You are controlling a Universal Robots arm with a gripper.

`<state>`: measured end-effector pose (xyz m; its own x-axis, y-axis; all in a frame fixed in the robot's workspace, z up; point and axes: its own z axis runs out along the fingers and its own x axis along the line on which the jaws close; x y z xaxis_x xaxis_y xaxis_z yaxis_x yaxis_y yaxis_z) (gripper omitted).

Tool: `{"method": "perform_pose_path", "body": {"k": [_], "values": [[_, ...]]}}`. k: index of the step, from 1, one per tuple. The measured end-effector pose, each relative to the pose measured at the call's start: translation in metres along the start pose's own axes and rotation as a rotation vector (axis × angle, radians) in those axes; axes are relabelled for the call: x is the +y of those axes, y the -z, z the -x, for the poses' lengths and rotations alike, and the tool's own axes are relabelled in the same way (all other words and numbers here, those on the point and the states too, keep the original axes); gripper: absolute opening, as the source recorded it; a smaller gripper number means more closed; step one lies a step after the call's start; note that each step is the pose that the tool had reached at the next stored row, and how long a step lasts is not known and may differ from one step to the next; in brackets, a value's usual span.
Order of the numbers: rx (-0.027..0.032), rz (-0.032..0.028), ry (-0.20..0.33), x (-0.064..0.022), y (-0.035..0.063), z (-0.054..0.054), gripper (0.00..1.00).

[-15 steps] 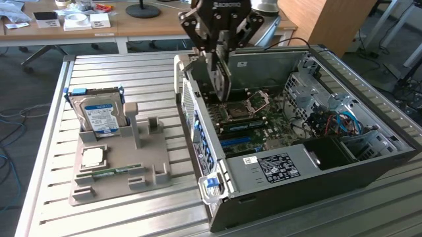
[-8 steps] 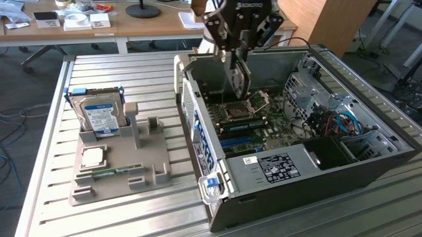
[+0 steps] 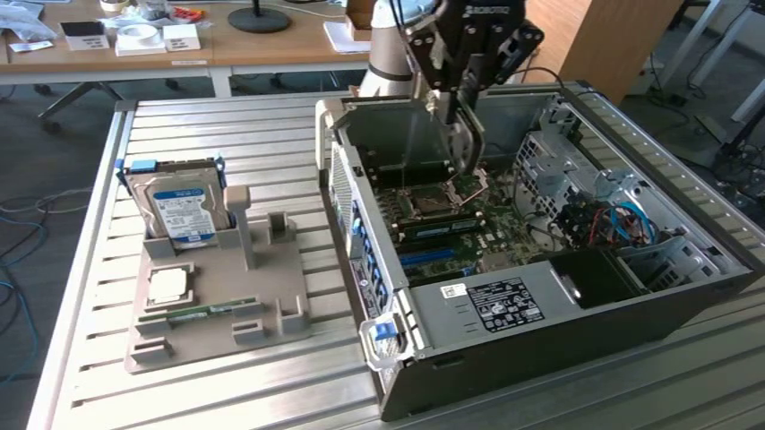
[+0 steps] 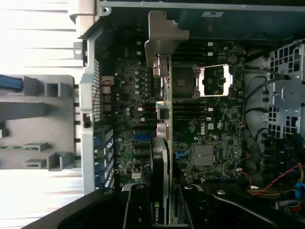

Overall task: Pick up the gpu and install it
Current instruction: 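Pick up the gpu and move the gpu toward the slot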

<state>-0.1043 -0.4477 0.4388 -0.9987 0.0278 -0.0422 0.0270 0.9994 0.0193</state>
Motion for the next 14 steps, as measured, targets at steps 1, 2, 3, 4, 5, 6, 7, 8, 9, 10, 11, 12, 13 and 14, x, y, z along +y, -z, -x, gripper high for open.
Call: {"method": "perform_pose_path", "body": {"k": [1,2,3,4,5,6,7,8,9,10,11,12,13,14], "values": [[0.0,0.0,0.0,0.0001,-0.0002,0.005,0.27],[0.0,0.0,0.0,0.0002,-0.0004,0.009,0.27],[0.0,0.0001,0.0,0.0003,-0.0006,0.014,0.27],[0.0,0.0,0.0,0.0005,-0.0008,0.018,0.27],[0.0,0.0,0.0,0.0006,-0.001,0.023,0.27],[0.0,0.0,0.0,0.0007,-0.0012,0.027,0.27],[0.0,0.0,0.0,0.0009,-0.0014,0.032,0.27],[0.0,0.0001,0.0,0.001,-0.0016,0.036,0.27],[0.0,0.0,0.0,0.0011,-0.0018,0.041,0.27],[0.0,0.0,0.0,0.0012,-0.002,0.045,0.27],[0.0,0.0001,0.0,0.0013,-0.0022,0.049,0.27],[0.0,0.0,0.0,0.0014,-0.0024,0.054,0.27],[0.0,0.0,0.0,0.0016,-0.0025,0.058,0.27],[0.0,0.0,0.0,0.0017,-0.0027,0.062,0.27]]}}
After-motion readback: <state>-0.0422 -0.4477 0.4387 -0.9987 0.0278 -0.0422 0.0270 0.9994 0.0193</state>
